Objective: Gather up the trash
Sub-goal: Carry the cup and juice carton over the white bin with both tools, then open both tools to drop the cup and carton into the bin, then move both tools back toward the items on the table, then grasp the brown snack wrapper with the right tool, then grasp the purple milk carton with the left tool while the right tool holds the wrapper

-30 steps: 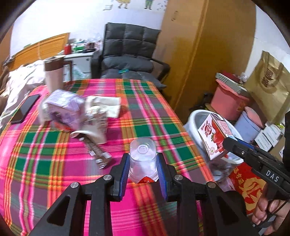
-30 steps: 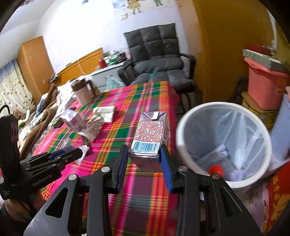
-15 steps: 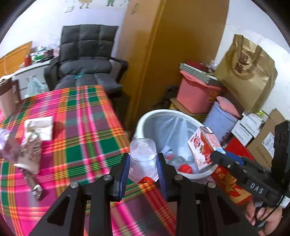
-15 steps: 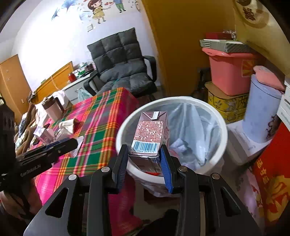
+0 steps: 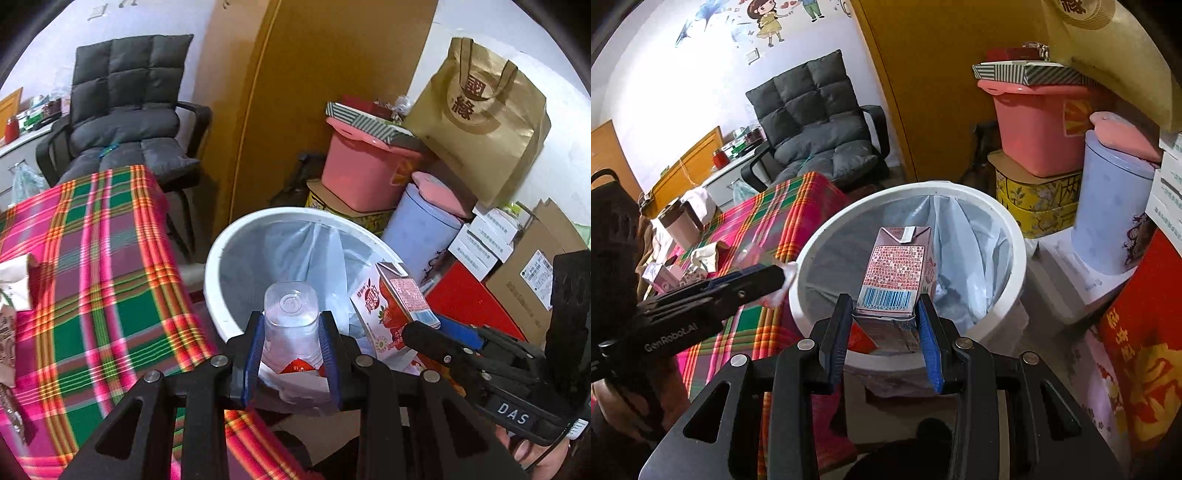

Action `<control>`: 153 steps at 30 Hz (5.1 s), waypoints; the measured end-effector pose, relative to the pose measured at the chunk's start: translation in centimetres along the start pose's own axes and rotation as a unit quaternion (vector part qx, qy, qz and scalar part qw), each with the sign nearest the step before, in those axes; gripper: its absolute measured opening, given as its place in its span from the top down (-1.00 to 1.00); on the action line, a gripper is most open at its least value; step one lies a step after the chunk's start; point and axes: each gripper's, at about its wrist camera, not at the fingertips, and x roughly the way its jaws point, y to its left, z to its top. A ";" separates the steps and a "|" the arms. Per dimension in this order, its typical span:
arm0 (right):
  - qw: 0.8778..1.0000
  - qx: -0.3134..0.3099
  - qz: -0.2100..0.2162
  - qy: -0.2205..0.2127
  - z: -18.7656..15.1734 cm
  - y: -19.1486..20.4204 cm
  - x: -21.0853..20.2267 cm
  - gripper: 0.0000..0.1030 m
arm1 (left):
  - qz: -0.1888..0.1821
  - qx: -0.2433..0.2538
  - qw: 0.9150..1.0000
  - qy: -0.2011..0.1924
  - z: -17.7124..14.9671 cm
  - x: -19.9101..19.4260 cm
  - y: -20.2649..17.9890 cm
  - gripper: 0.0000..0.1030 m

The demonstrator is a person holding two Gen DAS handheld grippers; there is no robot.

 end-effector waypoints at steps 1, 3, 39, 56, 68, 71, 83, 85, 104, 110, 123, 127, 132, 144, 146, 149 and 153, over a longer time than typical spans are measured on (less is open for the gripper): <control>1.000 0.000 0.000 0.001 0.0 -0.1 0.1 0.27 | -0.002 0.001 1.000 0.003 0.0 0.3 -0.1 0.41; 1.000 0.001 0.001 0.003 0.0 -0.2 0.2 0.27 | -0.007 0.003 1.000 0.009 -0.1 1.0 -0.2 0.41; 0.999 -0.033 0.034 0.008 0.4 2.5 -0.7 0.05 | 0.023 -0.043 0.998 -0.032 -2.5 -5.6 3.6 0.04; 0.992 -0.094 0.088 0.013 -0.7 8.0 -1.0 0.05 | 0.101 -0.092 0.989 -0.047 -6.7 -11.5 8.5 0.04; 0.981 -0.136 0.130 0.039 -1.7 12.1 0.8 0.05 | 0.155 -0.130 0.977 -0.066 -9.3 -15.1 12.5 0.04; 0.979 -0.145 0.139 0.047 -1.9 12.9 1.4 0.05 | 0.167 -0.139 0.974 -0.066 -9.8 -15.6 13.7 0.04; 0.962 -0.192 0.181 0.074 -2.2 17.6 4.1 0.05 | 0.199 -0.183 0.960 -0.077 -11.2 -17.8 18.4 0.04; 0.958 -0.202 0.186 0.081 -2.2 18.6 4.9 0.08 | 0.205 -0.189 0.957 -0.080 -11.4 -18.3 19.2 0.04; 0.930 -0.279 0.192 0.142 -3.8 24.4 10.1 0.29 | 0.209 -0.221 0.947 -0.102 -11.4 -20.5 23.6 0.04; 0.923 -0.298 0.199 0.137 -4.1 24.2 8.8 0.76 | 0.203 -0.224 0.947 -0.105 -10.8 -20.7 23.8 0.04; 0.940 -0.240 0.207 0.126 -3.7 17.9 5.1 0.85 | 0.192 -0.211 0.953 -0.100 -8.2 -18.3 22.6 -0.07; 0.949 -0.220 0.192 0.117 -2.8 16.2 5.3 0.85 | 0.205 -0.209 0.952 -0.091 -7.0 -16.4 22.8 -0.09; 0.953 -0.211 0.188 0.113 -2.4 16.0 5.6 0.85 | 0.238 -0.207 0.945 -0.084 -5.8 -14.5 23.4 -0.09; 0.952 -0.205 0.199 0.110 -2.2 16.0 5.5 0.85 | 0.279 -0.265 0.916 -0.116 -9.9 -19.9 26.4 -0.15; 0.952 -0.204 0.198 0.112 -2.3 16.2 5.6 0.85 | 0.269 -0.256 0.921 -0.116 -9.7 -19.5 26.2 -0.22; 0.952 -0.206 0.196 0.110 -2.3 16.1 5.3 0.85 | 0.257 -0.256 0.926 -0.106 -9.4 -18.8 26.5 -0.22; 0.954 -0.205 0.192 0.109 -2.2 15.8 5.2 0.85 | 0.275 -0.259 0.919 -0.110 -9.7 -19.0 27.2 -0.22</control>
